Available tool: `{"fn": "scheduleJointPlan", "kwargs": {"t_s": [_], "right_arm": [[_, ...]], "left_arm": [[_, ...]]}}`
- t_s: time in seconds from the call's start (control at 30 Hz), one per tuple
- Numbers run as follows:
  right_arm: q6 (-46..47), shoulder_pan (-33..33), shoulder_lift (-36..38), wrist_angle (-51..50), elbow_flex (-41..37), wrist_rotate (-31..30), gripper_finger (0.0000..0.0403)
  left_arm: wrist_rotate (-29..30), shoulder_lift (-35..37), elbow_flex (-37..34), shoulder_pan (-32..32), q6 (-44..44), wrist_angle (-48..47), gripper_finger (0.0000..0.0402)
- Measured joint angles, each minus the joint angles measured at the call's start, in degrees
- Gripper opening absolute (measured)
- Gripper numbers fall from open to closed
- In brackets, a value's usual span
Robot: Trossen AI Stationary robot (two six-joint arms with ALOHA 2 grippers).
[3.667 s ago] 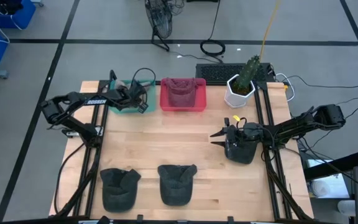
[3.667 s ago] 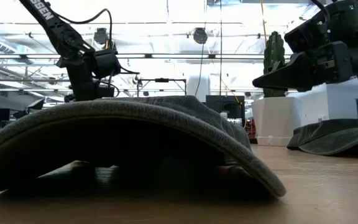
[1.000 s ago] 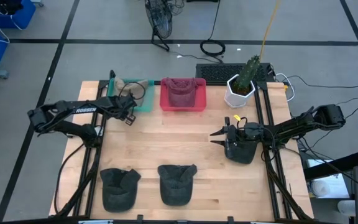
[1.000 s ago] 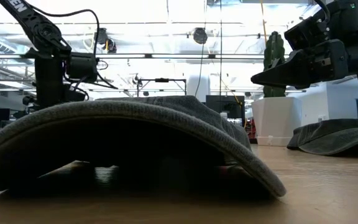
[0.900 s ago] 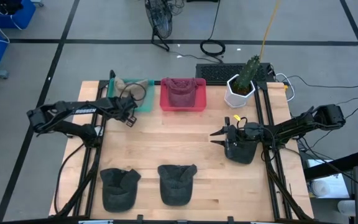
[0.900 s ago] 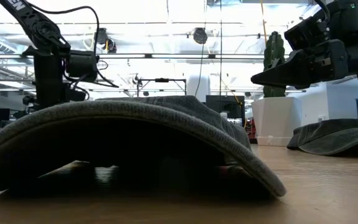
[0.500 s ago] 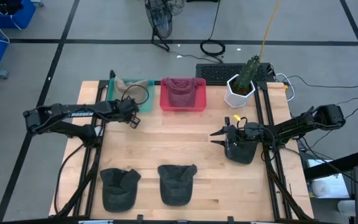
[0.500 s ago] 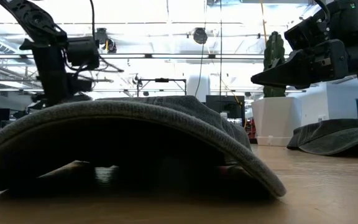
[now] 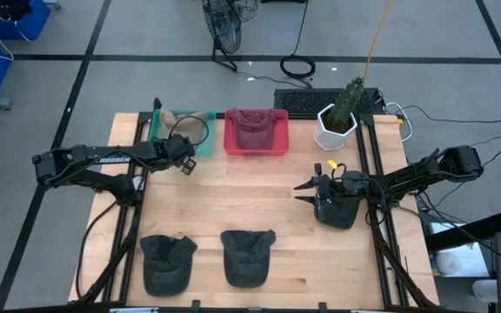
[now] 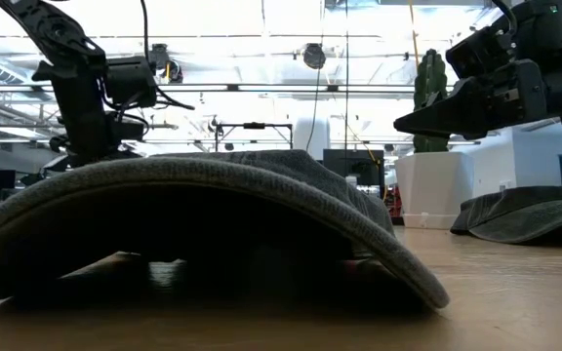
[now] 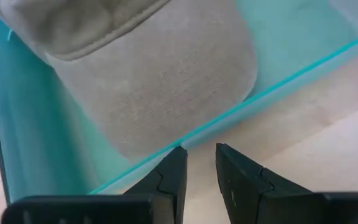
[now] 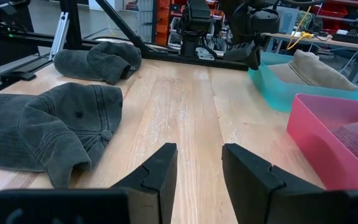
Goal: Pick & Place hat
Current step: Adjust the blue bin on the table, then put the bottom right black cap into the red bin
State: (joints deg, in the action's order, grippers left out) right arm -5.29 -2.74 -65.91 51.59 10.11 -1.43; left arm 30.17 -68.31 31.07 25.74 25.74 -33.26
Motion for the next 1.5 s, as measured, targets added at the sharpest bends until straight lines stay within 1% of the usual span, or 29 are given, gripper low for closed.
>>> {"fn": "scheduleJointPlan", "kwargs": {"t_s": [0.17, 0.4, 0.67, 0.77, 0.83, 0.97, 1.07, 1.17, 1.3, 1.4, 1.5], "right_arm": [[-0.06, 0.0, 0.0, -0.02, 0.0, 0.0, 0.0114], [-0.51, 0.01, 0.0, -0.89, 0.0, 0.0, 0.0114], [-0.95, 0.02, 0.0, -0.94, 0.0, -0.02, 0.0114], [-1.33, 0.02, 0.0, -1.37, 0.0, -0.4, 0.0114], [-1.4, 0.03, 0.0, -1.49, 0.0, -1.69, 0.0114], [-1.29, 0.07, 0.0, -1.61, 0.0, -4.5, 0.0114], [-0.11, 0.15, 0.0, -0.81, 0.0, -4.79, 0.0114], [0.96, 0.16, 0.0, 0.5, 0.0, -4.76, 0.0114], [4.9, 0.53, 0.0, 1.51, 0.0, -4.55, 0.0114], [7.91, 0.85, 0.0, 2.45, 0.02, -4.52, 0.0114], [10.32, 0.64, -0.02, 1.11, 1.07, -4.56, 0.0114]], "left_arm": [[3.43, -0.02, -0.02, 0.79, -0.37, 0.46, 0.0092], [2.24, -0.02, -0.06, 0.62, -0.48, 1.56, 0.0092], [1.77, 0.57, -0.07, -2.74, 2.07, 2.08, 0.0092], [1.51, 2.31, -0.07, -4.76, 3.69, 2.46, 0.0092], [1.39, 4.3, -0.07, -6.28, 4.42, 2.72, 0.0092], [2.43, 9.14, -0.04, -9.03, 4.52, 3.82, 0.0092], [2.94, 12.99, 0.66, -10.71, 4.78, 4.55, 0.0092], [2.92, 16.67, 2.14, -12.97, 1.33, 12.07, 0.0092], [2.68, 19.69, 2.6, -15.53, -10.42, 27.49, 0.0092], [-0.82, 20.68, 2.64, -16.04, -16.32, 36.65, 0.0092], [-6.37, 20.76, 2.62, -16.02, -18.54, 42.51, 0.0092]]}}
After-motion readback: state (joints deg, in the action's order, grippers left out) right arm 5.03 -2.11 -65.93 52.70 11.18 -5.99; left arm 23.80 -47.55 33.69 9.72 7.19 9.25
